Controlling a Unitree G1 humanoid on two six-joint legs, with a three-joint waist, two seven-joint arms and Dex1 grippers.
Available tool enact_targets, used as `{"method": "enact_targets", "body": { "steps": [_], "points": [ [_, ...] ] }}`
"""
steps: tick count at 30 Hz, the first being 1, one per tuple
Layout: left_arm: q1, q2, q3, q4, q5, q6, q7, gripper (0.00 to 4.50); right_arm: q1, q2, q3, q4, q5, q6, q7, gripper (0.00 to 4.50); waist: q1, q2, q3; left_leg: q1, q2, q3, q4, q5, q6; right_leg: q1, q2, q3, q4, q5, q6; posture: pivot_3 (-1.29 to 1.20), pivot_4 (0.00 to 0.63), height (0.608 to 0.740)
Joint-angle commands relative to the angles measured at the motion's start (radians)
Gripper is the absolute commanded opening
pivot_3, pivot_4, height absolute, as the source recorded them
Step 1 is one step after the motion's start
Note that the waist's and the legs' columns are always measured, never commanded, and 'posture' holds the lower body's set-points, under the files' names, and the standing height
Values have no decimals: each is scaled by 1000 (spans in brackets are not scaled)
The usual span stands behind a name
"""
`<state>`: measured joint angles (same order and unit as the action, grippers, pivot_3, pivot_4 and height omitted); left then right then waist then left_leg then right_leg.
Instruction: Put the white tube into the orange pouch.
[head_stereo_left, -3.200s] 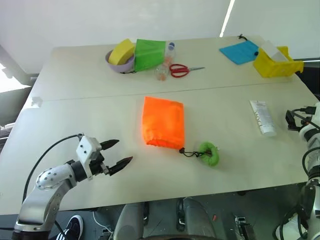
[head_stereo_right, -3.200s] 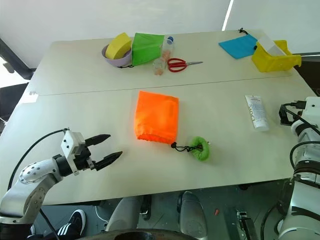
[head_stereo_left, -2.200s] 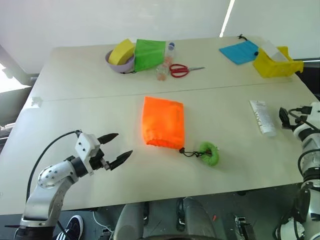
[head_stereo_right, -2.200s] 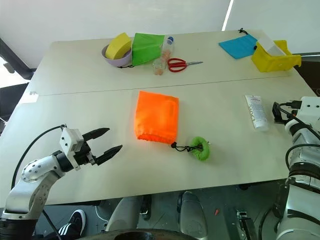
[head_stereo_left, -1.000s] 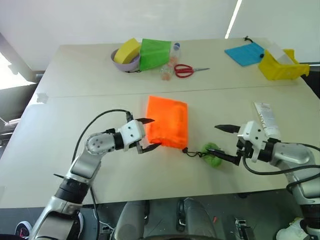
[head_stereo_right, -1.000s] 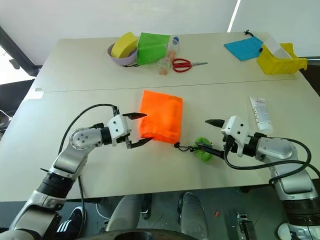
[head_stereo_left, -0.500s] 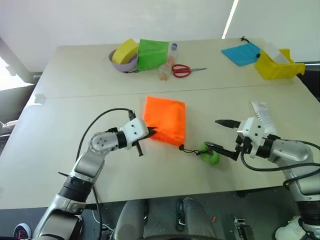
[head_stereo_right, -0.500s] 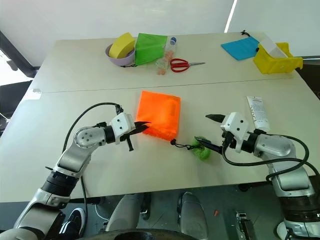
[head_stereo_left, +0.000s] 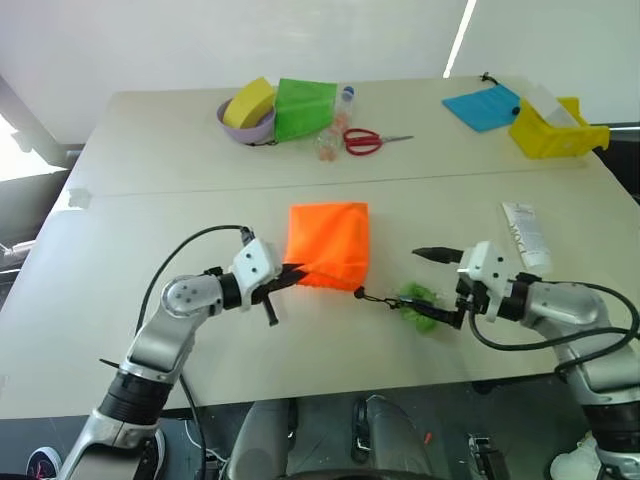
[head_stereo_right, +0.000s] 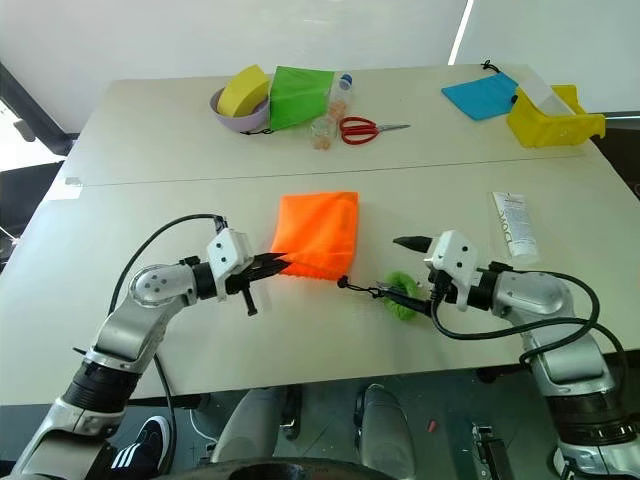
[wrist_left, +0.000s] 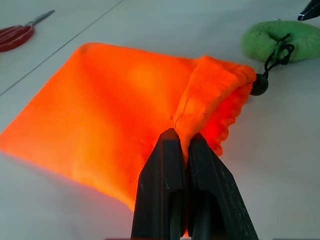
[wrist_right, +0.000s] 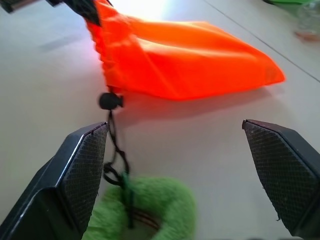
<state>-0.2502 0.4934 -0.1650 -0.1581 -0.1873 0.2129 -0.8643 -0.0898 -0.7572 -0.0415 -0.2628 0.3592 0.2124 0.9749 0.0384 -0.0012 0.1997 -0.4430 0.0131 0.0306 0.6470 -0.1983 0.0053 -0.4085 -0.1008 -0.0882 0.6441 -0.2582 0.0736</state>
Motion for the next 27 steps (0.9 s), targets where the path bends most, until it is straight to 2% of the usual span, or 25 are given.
{"method": "enact_targets", "body": {
  "steps": [1,15,18,24,27],
  "points": [
    [24,21,29,-71,-35,24,-5,35,10,5,32,-74,2,8,8,4500,0,0,0,0,0,0,0,0,0,0,0,0,0,0,0,0,150,740],
    [91,61,55,-232,-216,178,-57,35,19,-16,26,-11,-35,-29,24,4500,0,0,0,0,0,1,-3,-2,-3,0,-1,0,-4,0,-1,0,150,740],
    [90,111,-15,-192,-79,91,-59,35,18,-18,22,-3,-38,-36,26,4500,1,0,0,-1,0,1,-3,-2,-3,0,-1,0,-5,0,-1,0,150,740],
    [73,71,1,-154,-86,92,-16,35,-22,-20,-30,54,-43,-49,-6,4500,0,0,0,-1,2,2,-3,-2,-3,0,0,0,-8,1,-1,0,150,740],
    [61,40,5,-153,-87,69,7,35,-72,-9,-81,126,-48,-16,-77,4500,0,0,0,-1,2,3,-3,-2,-3,0,-1,0,-9,2,-1,0,150,740]
  ]
}}
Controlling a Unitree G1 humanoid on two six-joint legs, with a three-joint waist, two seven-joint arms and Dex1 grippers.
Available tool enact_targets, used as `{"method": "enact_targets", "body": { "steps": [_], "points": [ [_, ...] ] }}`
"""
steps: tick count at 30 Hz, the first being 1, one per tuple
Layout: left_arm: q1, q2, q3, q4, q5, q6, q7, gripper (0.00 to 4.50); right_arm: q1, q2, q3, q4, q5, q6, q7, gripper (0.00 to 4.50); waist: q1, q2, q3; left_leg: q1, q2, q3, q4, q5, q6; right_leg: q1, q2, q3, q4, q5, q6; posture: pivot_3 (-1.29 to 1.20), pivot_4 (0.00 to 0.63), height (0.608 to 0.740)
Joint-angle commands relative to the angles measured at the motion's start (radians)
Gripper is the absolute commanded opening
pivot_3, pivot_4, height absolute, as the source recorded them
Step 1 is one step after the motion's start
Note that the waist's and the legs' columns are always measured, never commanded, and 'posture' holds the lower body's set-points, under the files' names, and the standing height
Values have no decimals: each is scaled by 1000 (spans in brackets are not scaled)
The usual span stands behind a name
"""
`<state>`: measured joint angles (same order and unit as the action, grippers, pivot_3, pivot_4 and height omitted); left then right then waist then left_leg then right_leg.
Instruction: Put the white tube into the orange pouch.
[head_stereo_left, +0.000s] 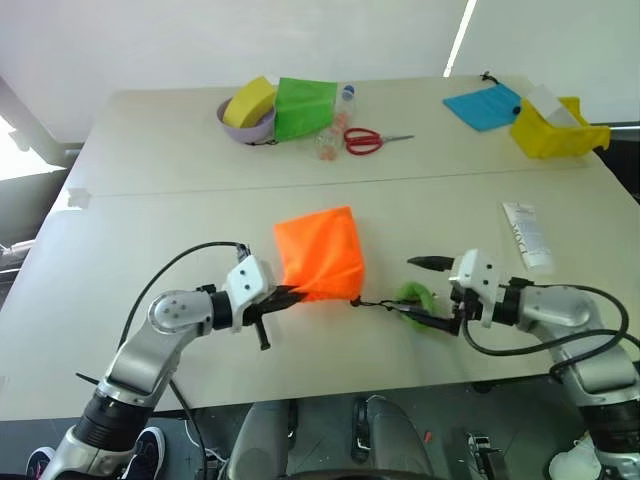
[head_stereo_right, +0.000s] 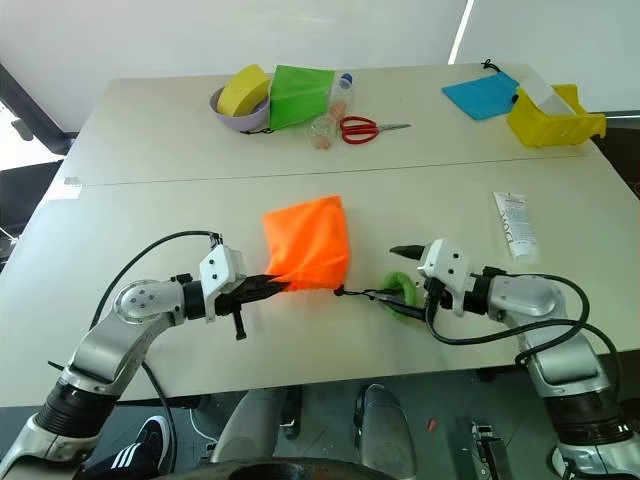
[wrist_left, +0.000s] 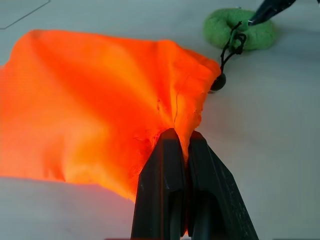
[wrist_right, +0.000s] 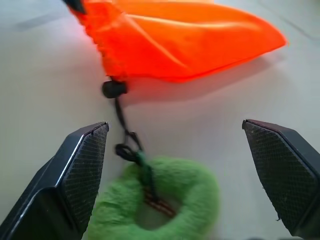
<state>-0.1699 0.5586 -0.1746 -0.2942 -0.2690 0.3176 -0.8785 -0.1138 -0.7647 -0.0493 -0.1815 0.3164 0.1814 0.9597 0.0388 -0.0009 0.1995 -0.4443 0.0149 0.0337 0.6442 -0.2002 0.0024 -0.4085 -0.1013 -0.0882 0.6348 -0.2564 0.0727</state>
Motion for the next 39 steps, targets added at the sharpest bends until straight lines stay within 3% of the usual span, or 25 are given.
{"method": "enact_targets", "body": {
  "steps": [1,7,13,21,39],
  "points": [
    [-26,-36,13,-18,-6,-38,27,35,-71,4,-99,74,7,40,-92,4500,0,0,0,0,0,0,0,0,0,0,0,0,-1,1,0,0,150,740],
    [-32,-58,-29,-10,28,-67,24,35,-156,-8,-177,187,-21,155,-240,4500,1,0,0,0,0,2,0,1,2,0,0,0,-1,4,-1,0,150,740],
    [-27,-55,-24,19,32,-99,19,35,-210,-23,-283,253,-90,341,-492,4500,2,0,0,0,0,4,0,1,4,-1,1,-1,-1,4,0,0,150,740],
    [-7,-64,-20,26,28,-115,29,35,-15,-40,-398,105,-76,475,-517,4500,1,1,0,-1,0,5,0,0,6,-1,3,0,-1,5,1,0,150,740],
    [9,-64,-21,15,36,-116,40,35,-169,-8,-388,304,-6,622,-543,4500,-2,1,-1,-1,10,18,1,-1,7,-5,5,2,-3,10,1,0,150,740]
  ]
}}
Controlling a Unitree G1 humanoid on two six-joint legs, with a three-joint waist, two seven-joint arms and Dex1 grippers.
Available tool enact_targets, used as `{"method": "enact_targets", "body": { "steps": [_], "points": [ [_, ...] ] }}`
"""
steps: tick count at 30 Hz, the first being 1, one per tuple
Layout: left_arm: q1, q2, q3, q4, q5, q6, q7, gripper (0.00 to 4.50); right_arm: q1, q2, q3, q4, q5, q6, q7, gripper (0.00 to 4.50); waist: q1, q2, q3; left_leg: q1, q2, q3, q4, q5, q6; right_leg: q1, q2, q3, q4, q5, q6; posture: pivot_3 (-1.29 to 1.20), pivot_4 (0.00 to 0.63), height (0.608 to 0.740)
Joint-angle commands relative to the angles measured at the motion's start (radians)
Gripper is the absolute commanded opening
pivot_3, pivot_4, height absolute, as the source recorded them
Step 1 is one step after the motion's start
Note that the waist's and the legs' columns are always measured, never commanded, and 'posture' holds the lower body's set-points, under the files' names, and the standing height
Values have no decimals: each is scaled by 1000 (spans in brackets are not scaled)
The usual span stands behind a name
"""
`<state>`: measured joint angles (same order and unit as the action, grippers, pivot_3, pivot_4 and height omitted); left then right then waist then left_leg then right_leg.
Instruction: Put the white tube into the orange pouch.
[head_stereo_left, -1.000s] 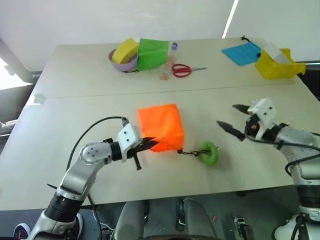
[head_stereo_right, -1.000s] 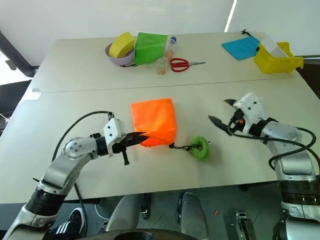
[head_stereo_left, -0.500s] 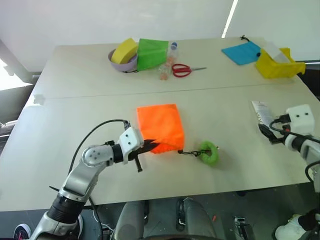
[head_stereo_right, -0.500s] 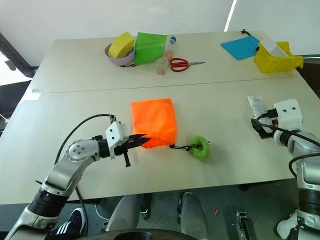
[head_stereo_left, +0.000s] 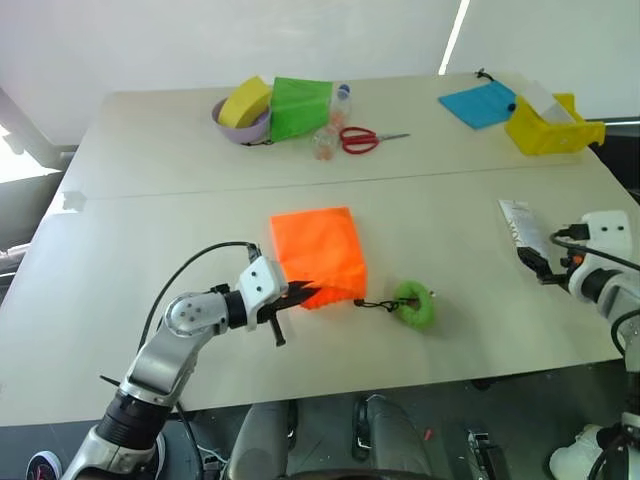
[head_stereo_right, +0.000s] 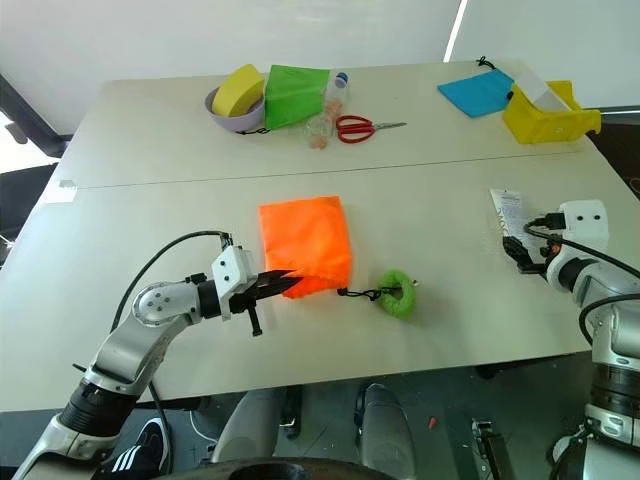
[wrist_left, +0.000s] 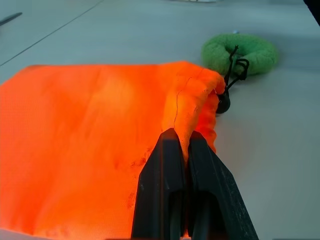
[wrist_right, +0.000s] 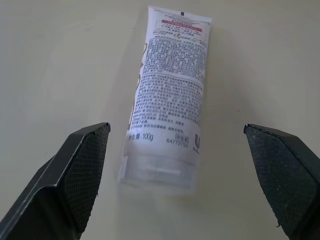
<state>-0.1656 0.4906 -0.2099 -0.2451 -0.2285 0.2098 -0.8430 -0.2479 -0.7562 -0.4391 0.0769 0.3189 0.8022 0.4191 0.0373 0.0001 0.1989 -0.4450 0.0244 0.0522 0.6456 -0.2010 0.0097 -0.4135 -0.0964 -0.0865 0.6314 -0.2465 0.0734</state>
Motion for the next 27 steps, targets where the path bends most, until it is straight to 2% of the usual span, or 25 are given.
{"method": "enact_targets", "body": {
  "steps": [1,7,9,14,18,20,23,27],
  "points": [
    [5,4,15,-35,-5,-7,5,35,-45,-19,9,63,-12,1,-2,4500,0,0,0,0,0,0,0,0,0,0,0,0,0,0,0,0,150,740],
    [7,6,14,-37,-2,-7,7,35,-108,-32,54,167,-26,-29,13,4500,-1,0,0,0,0,1,1,0,0,0,0,0,0,1,0,0,150,740],
    [10,7,15,-38,-1,-8,7,0,-111,-36,69,187,-36,-17,13,3946,-1,0,0,0,0,1,0,0,0,0,0,0,0,1,1,0,150,740],
    [11,10,19,-39,-2,-10,8,0,-104,-42,78,200,-42,-16,21,1801,2,0,0,0,0,1,1,0,0,0,0,0,0,1,1,0,150,740],
    [12,5,25,-42,-15,-19,9,0,-92,-44,84,153,-35,-50,52,1827,1,0,0,0,0,1,1,0,0,0,0,0,-1,1,1,0,150,740],
    [12,5,27,-44,-18,-18,10,0,-95,-39,59,89,20,-25,94,1827,0,0,0,0,0,1,1,0,0,0,0,0,-1,1,1,0,150,740],
    [10,8,27,-42,-16,-17,6,0,-46,-55,38,-52,116,-27,234,1827,-1,0,0,-1,1,1,-1,0,0,-2,0,0,-1,1,1,0,150,740],
    [4,12,24,-33,-13,-21,-4,0,72,-89,9,-337,336,96,420,1827,1,1,0,-1,2,1,-1,0,0,-2,2,0,0,1,1,0,150,740]
  ]
}}
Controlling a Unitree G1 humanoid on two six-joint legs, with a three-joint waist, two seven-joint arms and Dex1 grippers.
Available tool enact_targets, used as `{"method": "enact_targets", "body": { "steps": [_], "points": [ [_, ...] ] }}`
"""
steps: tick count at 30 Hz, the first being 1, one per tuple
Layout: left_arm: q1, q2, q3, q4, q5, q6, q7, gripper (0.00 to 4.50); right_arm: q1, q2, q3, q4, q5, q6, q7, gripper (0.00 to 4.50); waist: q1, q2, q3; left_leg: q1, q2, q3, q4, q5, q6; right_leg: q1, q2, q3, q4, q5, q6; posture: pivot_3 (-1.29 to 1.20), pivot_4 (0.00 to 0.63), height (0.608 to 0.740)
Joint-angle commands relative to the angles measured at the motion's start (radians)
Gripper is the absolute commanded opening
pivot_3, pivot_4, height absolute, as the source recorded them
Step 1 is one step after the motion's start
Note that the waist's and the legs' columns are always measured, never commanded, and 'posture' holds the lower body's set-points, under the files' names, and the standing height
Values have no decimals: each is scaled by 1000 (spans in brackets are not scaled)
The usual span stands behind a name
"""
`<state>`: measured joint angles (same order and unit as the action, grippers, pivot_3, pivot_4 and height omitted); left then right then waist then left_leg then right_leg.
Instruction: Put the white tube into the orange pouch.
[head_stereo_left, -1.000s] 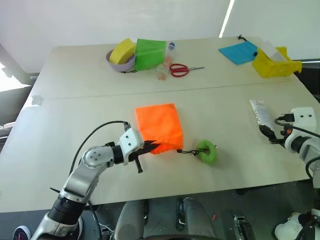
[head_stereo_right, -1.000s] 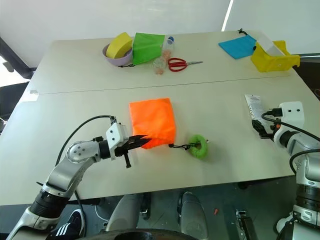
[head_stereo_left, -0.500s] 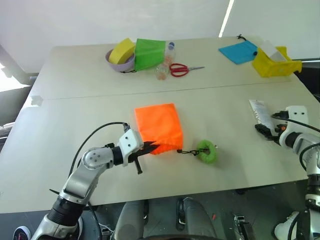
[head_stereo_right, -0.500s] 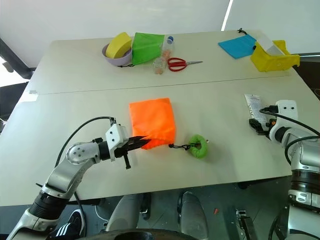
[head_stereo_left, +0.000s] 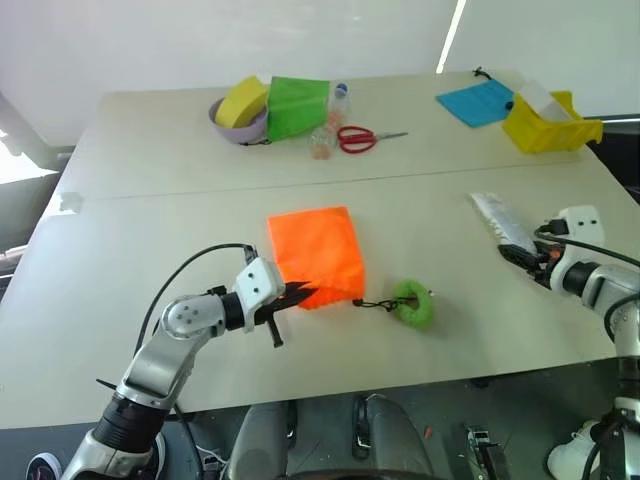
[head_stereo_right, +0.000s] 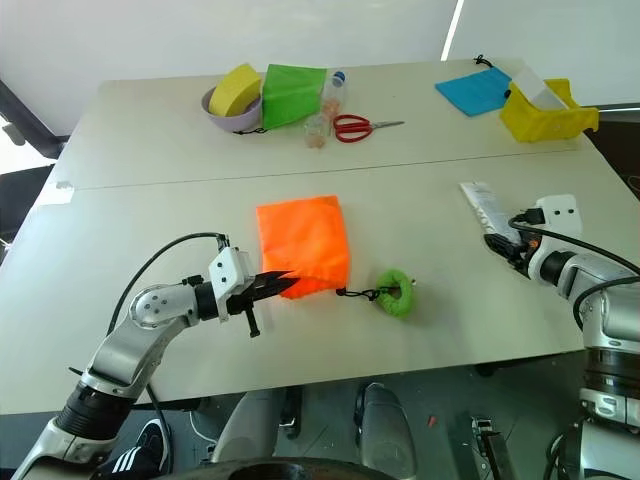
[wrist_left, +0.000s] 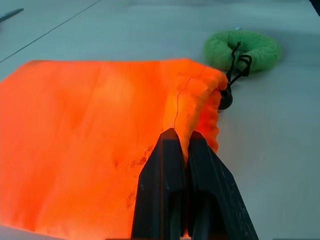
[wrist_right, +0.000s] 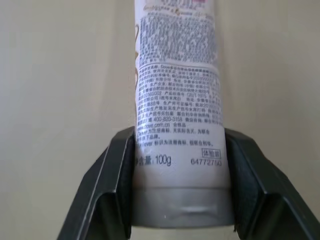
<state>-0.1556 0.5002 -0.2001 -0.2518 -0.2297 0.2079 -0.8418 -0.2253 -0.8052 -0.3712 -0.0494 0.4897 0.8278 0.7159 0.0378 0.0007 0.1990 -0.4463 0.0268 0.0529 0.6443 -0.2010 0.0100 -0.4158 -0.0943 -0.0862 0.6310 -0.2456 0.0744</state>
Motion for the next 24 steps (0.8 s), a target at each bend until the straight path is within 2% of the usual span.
{"method": "enact_targets", "body": {
  "steps": [1,7,10,14,19,24],
  "points": [
    [-9,3,13,-26,-9,-19,-8,0,89,-45,-69,-275,203,79,153,1827,2,0,0,0,0,0,0,0,0,0,0,0,0,0,0,0,150,740],
    [-46,5,29,-16,-8,-19,-3,0,333,-125,-149,-544,404,160,321,1827,2,0,0,-1,0,0,2,-2,-3,2,-4,0,-2,0,0,0,150,740],
    [-51,4,31,-18,-15,-12,-11,0,389,-151,-140,-630,469,178,343,1827,-1,0,0,-1,1,1,2,-2,-3,2,-4,0,-7,0,0,0,150,740],
    [-55,3,28,-23,-15,-15,-17,0,382,-125,-17,-691,421,147,247,1827,-2,0,0,0,6,1,0,-2,-4,4,-3,-3,-16,3,3,0,150,740],
    [-55,4,33,-28,-18,-22,-27,0,340,-92,204,-688,224,34,140,1827,0,0,-1,-2,6,1,-1,-3,-5,-3,-3,-3,-19,3,2,0,150,740],
    [-56,4,48,-40,-35,-14,-34,0,335,-80,326,-660,107,-49,113,1827,3,0,-1,-16,4,3,2,-2,-1,-11,-4,-3,-16,10,-1,0,150,740]
  ]
}}
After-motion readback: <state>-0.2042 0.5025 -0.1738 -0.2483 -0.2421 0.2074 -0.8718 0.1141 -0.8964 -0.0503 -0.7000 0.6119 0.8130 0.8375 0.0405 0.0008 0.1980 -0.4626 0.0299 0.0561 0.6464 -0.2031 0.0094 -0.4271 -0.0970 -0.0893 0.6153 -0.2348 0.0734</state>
